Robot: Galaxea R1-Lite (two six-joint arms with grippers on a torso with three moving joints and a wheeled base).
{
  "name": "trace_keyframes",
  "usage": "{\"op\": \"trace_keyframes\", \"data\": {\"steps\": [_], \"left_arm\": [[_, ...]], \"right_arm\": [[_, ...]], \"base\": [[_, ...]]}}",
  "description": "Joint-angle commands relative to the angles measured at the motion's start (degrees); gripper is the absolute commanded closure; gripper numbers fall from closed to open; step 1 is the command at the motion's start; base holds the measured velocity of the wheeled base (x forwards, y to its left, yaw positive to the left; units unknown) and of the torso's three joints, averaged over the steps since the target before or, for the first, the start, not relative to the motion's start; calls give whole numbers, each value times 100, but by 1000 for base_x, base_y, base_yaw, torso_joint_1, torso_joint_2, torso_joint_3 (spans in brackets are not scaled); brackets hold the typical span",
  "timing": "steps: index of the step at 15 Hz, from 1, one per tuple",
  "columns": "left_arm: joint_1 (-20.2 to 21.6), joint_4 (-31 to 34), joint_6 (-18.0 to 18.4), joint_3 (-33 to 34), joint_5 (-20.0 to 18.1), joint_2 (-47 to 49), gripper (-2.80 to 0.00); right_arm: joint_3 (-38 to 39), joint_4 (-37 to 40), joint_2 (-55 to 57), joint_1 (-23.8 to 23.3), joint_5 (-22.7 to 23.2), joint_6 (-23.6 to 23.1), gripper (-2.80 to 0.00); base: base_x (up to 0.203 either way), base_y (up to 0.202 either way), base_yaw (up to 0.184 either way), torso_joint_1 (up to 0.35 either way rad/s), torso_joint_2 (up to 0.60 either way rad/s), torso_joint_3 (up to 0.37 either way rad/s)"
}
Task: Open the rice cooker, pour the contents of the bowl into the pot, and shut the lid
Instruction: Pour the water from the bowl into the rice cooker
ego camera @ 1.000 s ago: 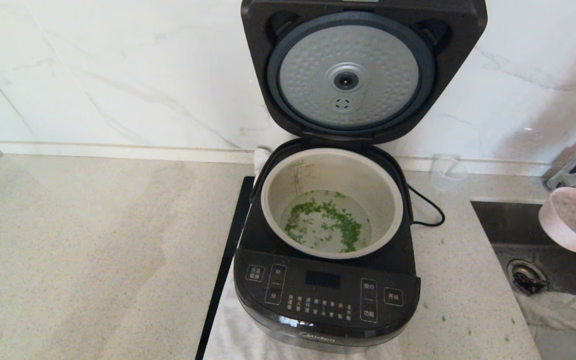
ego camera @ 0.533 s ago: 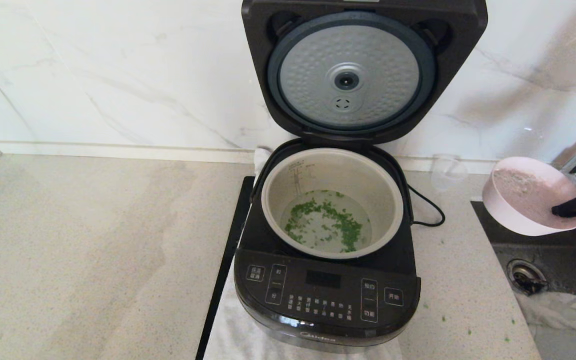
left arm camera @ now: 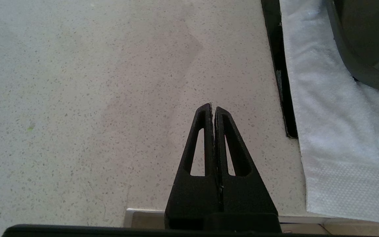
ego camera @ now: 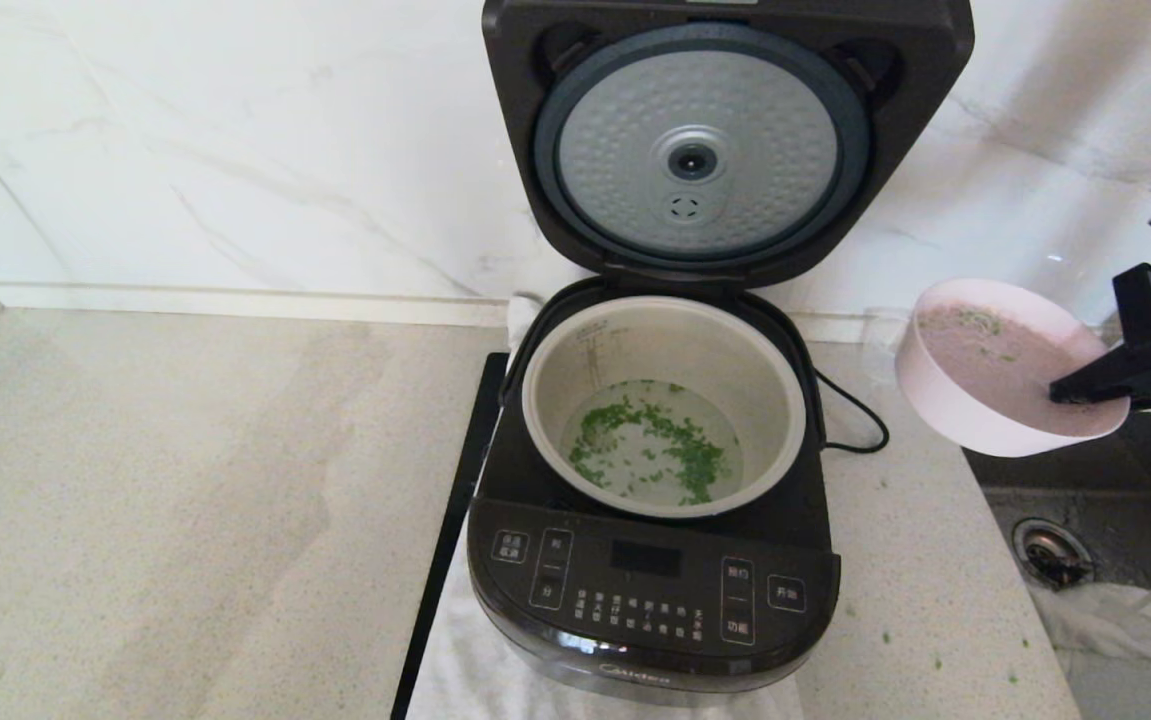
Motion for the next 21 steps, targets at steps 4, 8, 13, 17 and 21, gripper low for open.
{"op": "trace_keyframes", "data": {"steps": [4, 8, 13, 17, 21], "left_arm": [[-1, 4, 3, 0, -1, -4, 0], [-1, 4, 3, 0, -1, -4, 0], [-1, 4, 3, 0, -1, -4, 0], [-1, 4, 3, 0, -1, -4, 0], [0, 4, 3, 0, -1, -4, 0]], "right_arm": [[-600, 202, 526, 856, -248, 262, 0], [-817, 225, 839, 1265, -341, 418, 0], [-979, 146, 1063, 1768, -545, 577, 0], [-987, -80, 1221, 2126, -717, 677, 0], [-989, -232, 1375, 2444, -884, 713, 0]], "base": [[0, 0, 0, 0, 0, 0], [0, 0, 0, 0, 0, 0], [0, 0, 0, 0, 0, 0], [0, 0, 0, 0, 0, 0], [0, 0, 0, 0, 0, 0]]}}
